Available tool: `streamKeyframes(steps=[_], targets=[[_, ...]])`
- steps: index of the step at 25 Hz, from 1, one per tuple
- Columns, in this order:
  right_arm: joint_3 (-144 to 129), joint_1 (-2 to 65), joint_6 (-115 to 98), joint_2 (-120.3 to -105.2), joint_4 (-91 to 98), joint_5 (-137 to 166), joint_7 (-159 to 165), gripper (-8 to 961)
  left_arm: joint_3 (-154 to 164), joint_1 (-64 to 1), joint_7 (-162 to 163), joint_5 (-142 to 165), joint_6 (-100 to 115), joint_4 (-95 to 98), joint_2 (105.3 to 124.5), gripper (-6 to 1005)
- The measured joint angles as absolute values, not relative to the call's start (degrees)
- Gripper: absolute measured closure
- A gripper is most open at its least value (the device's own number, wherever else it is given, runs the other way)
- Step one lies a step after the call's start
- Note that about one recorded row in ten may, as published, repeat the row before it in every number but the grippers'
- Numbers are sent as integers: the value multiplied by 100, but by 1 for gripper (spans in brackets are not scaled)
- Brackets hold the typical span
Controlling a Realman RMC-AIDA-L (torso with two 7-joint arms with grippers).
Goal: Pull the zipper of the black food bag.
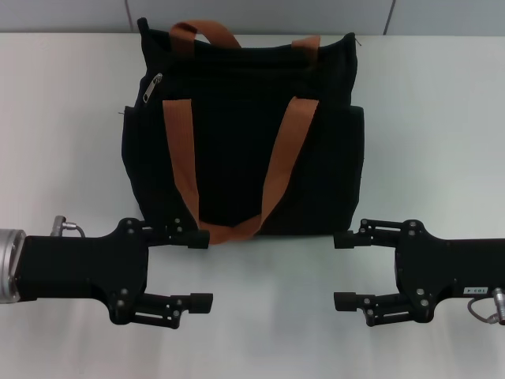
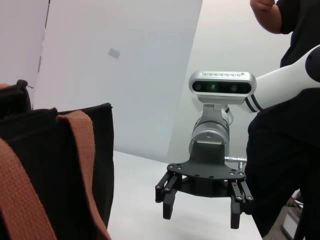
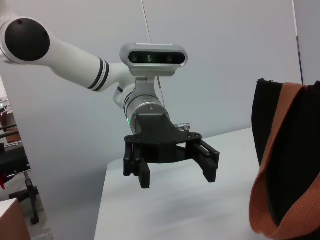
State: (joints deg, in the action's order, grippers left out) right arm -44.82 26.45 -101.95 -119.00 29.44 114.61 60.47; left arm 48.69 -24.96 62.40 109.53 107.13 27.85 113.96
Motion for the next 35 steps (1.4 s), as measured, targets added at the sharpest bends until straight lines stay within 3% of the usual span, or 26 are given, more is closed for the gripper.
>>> streamKeyframes(steps=[17,26,29,35], targets=[[-4478,2645,-10195,-11900,2944,11461,6046,144,4831,-2489,6190,10870,10820,2821,11423,189],[-4460,2646,-10116,-11900,2944,11453,6057,143,3963,-2449,5320,9701,11395,2717,11789,197],[-4445,2644,-10115,-11900,2944,11451,6070,143,3664,-2369,5270,9289,11374,2600,11826,200],[-4432,2587,-10115,-11900,2945,11451,6080,144,2507,-2163,5466,8539,10971,2202,11712,206]])
